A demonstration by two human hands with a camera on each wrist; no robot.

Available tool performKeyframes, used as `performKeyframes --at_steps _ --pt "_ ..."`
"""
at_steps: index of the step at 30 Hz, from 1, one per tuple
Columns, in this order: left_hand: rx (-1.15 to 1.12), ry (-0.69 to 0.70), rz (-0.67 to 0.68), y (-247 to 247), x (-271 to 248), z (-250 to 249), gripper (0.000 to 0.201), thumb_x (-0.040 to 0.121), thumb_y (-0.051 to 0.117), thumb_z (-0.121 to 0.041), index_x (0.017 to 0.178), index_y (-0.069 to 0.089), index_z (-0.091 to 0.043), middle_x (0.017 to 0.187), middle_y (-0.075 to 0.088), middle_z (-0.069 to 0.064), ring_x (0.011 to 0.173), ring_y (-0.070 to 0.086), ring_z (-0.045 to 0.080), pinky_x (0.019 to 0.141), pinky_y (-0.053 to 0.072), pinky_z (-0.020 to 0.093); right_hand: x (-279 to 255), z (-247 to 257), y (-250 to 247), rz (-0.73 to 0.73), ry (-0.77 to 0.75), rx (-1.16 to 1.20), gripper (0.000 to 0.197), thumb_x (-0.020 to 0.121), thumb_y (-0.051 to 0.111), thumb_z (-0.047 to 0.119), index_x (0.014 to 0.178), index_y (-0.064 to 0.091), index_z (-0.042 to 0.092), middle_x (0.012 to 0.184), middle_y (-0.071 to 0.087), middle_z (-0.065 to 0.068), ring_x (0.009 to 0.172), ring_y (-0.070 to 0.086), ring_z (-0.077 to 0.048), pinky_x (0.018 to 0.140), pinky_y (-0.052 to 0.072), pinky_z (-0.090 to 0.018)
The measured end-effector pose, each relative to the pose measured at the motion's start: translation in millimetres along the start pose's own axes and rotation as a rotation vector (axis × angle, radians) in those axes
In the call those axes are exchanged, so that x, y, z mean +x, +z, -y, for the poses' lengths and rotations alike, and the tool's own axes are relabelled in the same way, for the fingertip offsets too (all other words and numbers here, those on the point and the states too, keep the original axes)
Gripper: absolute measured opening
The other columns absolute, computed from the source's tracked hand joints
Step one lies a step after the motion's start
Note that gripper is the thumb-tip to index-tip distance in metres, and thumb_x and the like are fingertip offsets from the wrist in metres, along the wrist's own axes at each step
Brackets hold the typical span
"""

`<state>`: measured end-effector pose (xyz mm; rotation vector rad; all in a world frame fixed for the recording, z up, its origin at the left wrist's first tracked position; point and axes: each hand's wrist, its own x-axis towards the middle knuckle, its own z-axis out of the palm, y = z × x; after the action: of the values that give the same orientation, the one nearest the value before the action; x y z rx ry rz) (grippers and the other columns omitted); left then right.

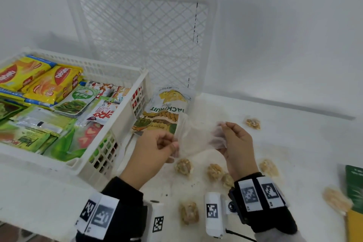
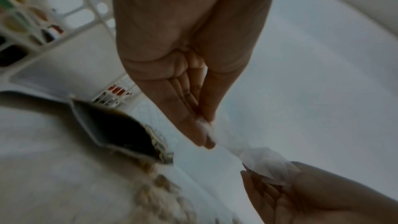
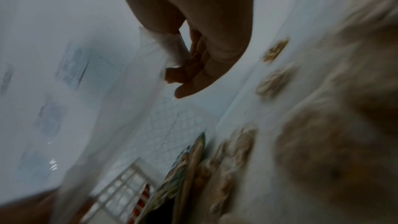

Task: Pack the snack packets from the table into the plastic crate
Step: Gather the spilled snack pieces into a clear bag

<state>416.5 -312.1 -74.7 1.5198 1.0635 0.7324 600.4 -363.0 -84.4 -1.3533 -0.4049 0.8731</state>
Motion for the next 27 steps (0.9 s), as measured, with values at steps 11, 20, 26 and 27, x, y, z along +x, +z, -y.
performKeyframes --at_steps 11,20,26,27 --pt "-0.08 -0.021 -0.23 28.8 -32.9 25.7 0.011 0.084 0.065 0.0 0.077 0.065 -0.008 0.066 0.067 0.009 0.062 0.067 0.025 0.058 0.059 0.034 -43.1 -2.7 -10.2 -0.188 -0.691 -0.69 0.026 0.084 0.057 0.005 0.098 0.065 0.025 0.096 0.052 0.004 0.088 0.045 -0.011 0.082 0.035 -0.026" --pt "-0.139 0.038 -0.266 37.9 -48.2 13.8 0.012 0.075 0.076 -0.009 0.069 0.067 -0.015 0.061 0.067 0.007 0.061 0.066 0.024 0.06 0.057 0.033 -72.6 -11.9 2.6 0.28 -0.585 -0.775 0.025 0.09 0.061 0.028 0.114 0.063 0.023 0.093 0.062 0.011 0.083 0.056 -0.001 0.07 0.039 -0.009" --pt "-0.037 0.107 -0.273 51.1 -58.3 4.7 0.02 0.07 0.077 -0.006 0.062 0.063 -0.016 0.057 0.063 0.007 0.056 0.061 0.025 0.056 0.053 0.035 -70.0 -7.2 -4.8 0.4 -0.484 -0.596 0.009 0.083 0.069 0.021 0.091 0.07 0.017 0.077 0.069 0.007 0.072 0.063 -0.007 0.064 0.051 -0.024" --pt "-0.087 0.094 -0.259 51.1 -59.3 3.4 0.02 0.067 0.081 -0.009 0.062 0.063 -0.014 0.056 0.063 0.007 0.054 0.06 0.021 0.053 0.052 0.029 -69.0 -4.9 -8.4 0.44 -0.479 -0.568 0.003 0.085 0.067 0.017 0.084 0.07 0.016 0.07 0.067 0.007 0.065 0.06 -0.005 0.06 0.049 -0.023"
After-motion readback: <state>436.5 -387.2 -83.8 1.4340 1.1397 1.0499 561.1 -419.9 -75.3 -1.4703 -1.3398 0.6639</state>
